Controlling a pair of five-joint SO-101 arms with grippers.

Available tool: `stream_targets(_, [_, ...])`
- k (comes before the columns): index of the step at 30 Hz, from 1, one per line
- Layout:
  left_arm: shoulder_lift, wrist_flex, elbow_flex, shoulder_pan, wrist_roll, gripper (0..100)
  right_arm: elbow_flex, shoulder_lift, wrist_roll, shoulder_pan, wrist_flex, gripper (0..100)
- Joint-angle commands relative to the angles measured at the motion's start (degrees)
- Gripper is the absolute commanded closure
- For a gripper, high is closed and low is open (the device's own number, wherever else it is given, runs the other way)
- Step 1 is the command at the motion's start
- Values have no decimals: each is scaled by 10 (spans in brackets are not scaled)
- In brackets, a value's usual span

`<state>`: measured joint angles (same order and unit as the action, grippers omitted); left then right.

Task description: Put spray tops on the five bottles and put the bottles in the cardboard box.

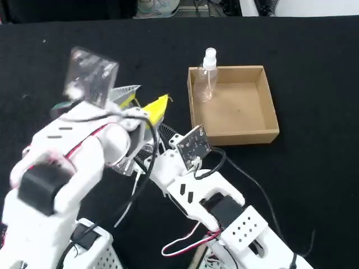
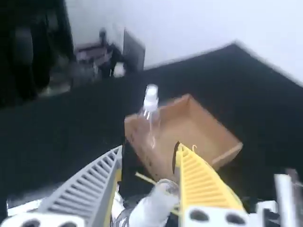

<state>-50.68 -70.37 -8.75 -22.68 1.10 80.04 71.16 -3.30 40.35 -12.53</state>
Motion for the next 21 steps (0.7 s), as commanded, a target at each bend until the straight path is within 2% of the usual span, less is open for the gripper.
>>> stream_targets(1, [27, 8, 9, 11, -4, 823, -5, 13, -4, 5, 18, 987])
stream_targets(3, [27, -17, 13, 20, -4, 823, -5, 13, -4, 5, 18, 987])
stream_targets(9, [26, -85, 37, 102, -4, 823, -5, 13, -4, 5, 18, 987])
stream_targets(13, [14, -123, 45, 127, -20, 823, -5, 13, -4, 5, 18, 987])
stream_targets(18, [-25, -121, 51, 157, -45, 823, -5, 13, -4, 5, 18, 987])
stream_targets(21, [-45, -109, 63, 148, -42, 823, -5, 13, -4, 5, 18, 987])
